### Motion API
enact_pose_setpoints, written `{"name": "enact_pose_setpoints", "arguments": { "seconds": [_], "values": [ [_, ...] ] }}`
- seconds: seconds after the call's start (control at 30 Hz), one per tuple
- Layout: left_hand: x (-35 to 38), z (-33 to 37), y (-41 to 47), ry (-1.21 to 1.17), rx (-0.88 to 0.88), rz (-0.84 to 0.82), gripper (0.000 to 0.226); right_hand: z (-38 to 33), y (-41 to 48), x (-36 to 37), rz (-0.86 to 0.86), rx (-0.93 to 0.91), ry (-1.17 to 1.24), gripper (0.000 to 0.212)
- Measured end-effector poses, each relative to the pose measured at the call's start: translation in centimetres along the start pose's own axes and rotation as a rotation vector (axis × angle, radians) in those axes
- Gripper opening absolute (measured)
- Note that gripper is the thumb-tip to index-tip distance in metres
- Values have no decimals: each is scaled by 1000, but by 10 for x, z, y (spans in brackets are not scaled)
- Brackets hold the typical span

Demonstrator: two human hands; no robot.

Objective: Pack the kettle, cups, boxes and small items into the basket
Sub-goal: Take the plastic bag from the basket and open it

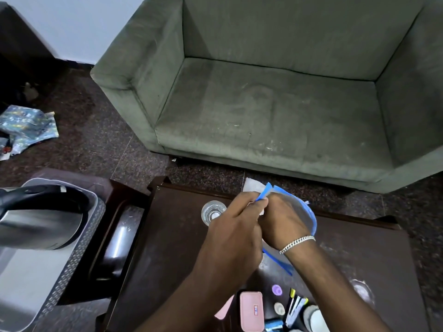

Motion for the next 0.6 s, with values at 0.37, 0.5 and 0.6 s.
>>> {"name": "enact_pose_setpoints", "arguments": {
  "seconds": [0.37,0.5,0.6],
  "values": [
    [1,-1,8,9,-13,21,46,17,37,23,-50,29,-104,33],
    [-1,-11,12,-1,-72,55,45,-4,25,9,82,-97,-139,14],
    [0,-7,9,-2,-69,77,45,0,25,11,100,-15,-98,23]
  ]
}}
Point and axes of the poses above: each hand's wrist, its own y-axis towards the middle knuckle, its own x-axis out of the palm, z = x × y, the point moved 6 cm from there along y, towards the middle knuckle, and after that the axes turned 4 degrees about -z, right-handed, at the moved point
